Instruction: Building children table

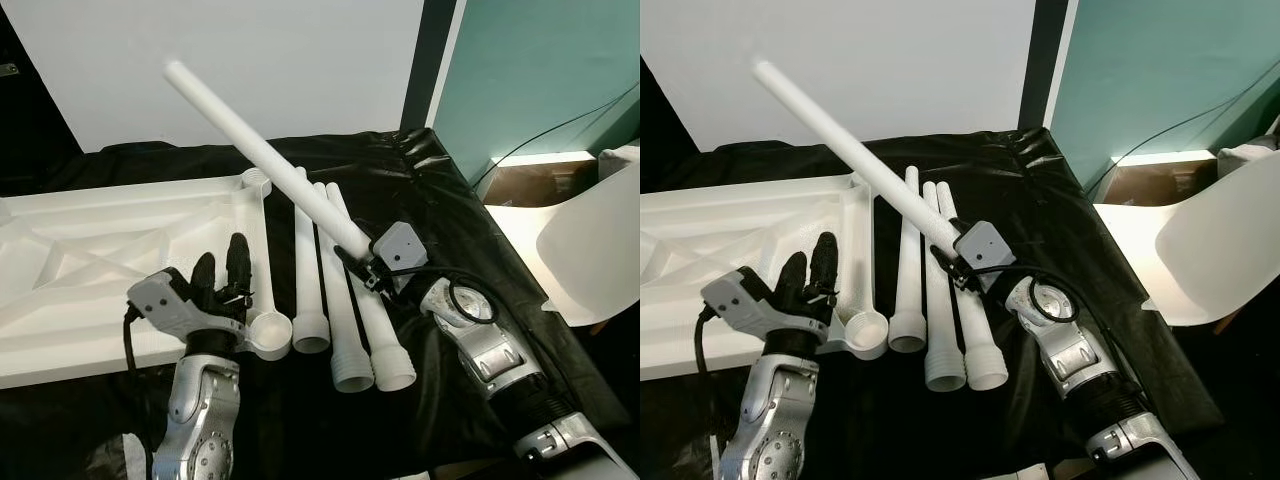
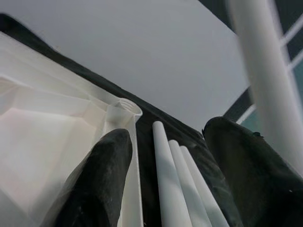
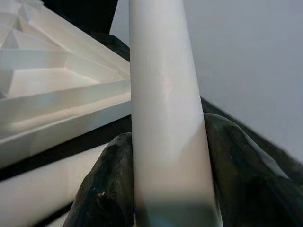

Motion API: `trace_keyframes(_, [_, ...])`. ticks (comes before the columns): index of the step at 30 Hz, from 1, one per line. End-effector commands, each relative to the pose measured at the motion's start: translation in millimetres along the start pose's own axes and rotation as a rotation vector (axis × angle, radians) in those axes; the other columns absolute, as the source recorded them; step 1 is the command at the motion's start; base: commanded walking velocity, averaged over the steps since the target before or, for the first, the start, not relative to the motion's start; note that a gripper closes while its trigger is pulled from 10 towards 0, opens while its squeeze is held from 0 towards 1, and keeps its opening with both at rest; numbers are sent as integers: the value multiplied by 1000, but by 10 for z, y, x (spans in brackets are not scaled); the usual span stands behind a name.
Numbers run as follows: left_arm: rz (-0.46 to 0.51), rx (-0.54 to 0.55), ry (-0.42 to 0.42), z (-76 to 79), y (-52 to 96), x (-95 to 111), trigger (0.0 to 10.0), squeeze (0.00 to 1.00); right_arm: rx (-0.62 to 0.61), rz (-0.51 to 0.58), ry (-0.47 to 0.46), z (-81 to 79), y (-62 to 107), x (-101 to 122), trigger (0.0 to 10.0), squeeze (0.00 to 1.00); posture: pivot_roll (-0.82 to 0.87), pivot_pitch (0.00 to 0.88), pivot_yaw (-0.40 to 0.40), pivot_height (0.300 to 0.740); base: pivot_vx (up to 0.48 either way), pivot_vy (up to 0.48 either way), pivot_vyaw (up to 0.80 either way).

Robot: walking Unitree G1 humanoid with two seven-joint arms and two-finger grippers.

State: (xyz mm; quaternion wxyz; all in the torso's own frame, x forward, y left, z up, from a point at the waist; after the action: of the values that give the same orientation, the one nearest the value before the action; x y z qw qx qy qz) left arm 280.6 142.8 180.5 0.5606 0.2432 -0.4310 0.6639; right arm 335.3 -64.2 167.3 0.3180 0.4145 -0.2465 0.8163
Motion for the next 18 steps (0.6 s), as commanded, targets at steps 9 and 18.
trace_keyframes(9, [7,-199,356,186,-196,81,10000,0,116,43,137,-178,79,-35,10000,0,82,0,-28,740,0,0,0])
trace_keyframes(18, [-27,-291,329,317,-254,73,10000,0,144,51,178,-254,115,-95,10000,0,81,0,-17,740,0,0,0])
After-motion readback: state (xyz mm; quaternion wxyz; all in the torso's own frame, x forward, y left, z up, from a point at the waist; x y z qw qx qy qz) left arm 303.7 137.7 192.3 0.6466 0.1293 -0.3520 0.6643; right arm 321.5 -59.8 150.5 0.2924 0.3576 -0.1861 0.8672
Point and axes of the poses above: a point about 5 cm out from each wrist's last joint towards the gripper, its own y axis pointing back from the gripper into the wrist, its own x axis along the axis of the wrist's last joint, z = x × y, the point moved 4 cm from there along -y, pointing out of the wrist towards the gripper, and after that the axes turned 4 degrees about -y, right-handed, at the moved point
